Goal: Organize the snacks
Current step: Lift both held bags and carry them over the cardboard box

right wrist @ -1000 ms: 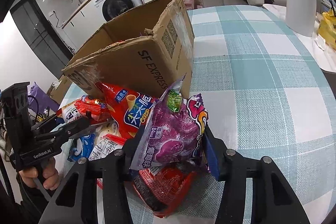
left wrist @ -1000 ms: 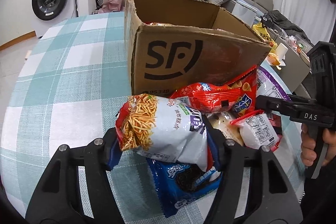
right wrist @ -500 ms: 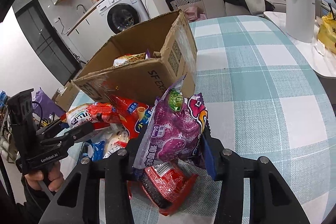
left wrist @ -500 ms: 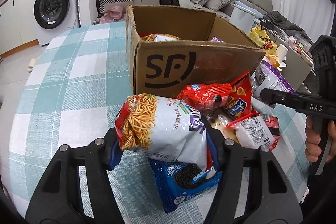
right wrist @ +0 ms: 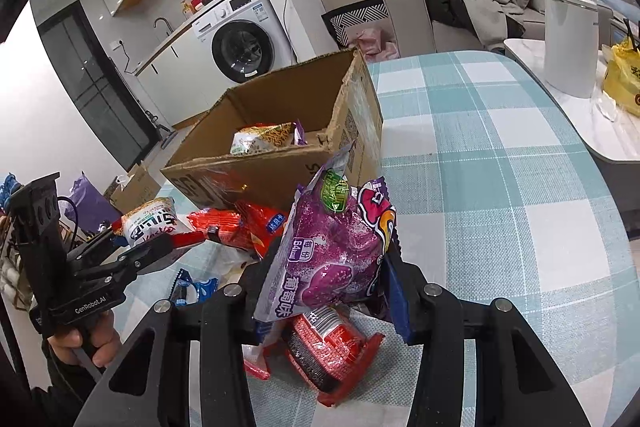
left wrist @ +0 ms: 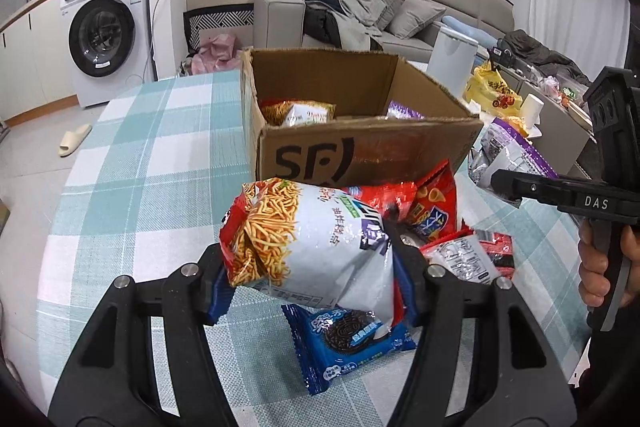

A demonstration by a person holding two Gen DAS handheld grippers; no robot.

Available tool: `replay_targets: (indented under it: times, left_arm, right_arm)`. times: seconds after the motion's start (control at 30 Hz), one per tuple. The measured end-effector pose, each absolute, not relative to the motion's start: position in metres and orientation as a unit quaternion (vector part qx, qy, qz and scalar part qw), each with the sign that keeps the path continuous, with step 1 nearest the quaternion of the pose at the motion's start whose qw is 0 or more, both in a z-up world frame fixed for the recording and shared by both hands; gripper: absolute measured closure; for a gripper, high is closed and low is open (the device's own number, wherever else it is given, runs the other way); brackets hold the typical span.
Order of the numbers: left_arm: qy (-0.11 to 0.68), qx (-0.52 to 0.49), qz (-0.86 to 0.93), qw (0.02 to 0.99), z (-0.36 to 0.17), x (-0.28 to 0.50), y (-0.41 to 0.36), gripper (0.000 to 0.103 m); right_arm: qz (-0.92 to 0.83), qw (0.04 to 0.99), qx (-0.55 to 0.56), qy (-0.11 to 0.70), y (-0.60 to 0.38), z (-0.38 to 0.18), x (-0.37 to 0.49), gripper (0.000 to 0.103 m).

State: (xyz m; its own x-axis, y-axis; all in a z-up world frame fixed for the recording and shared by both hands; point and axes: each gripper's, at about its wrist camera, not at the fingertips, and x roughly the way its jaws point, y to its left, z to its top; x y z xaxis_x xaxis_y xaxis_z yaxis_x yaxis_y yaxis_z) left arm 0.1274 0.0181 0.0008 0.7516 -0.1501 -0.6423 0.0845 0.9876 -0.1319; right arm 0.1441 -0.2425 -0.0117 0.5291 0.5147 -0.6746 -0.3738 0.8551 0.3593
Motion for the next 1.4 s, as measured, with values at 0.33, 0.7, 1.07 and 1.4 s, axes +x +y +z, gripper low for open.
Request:
replay_targets:
  times: [0.33,0.7,1.07,1.4]
  left_arm:
    - [0.329,-0.049,-0.063,0.941,0.020,0.117,0.016,0.043]
    - [0.312,-0.058,-0.048,0.947,0.036,0.108,0.019,0.043]
    - [0.294,-0.063,-0.042,0.953,0.053,0.105,0.020,0.043]
    - [0.281,-0.058,-0.046,0.957,0.072,0.111,0.015,0.043]
  right_arm:
    - [0.262,0.877,0.086,0.394,-0.241,-0.001,0.139,0.057]
    - [0.270,0.881,0.094,0.377,-0.243,0.006,0.135,0.057]
    - [0.283,0.886,0.095,0.356,-0.239,0.019,0.128,0.057]
    - [0.294,0.888,0.083,0.343,-0.224,0.035,0.126,0.057]
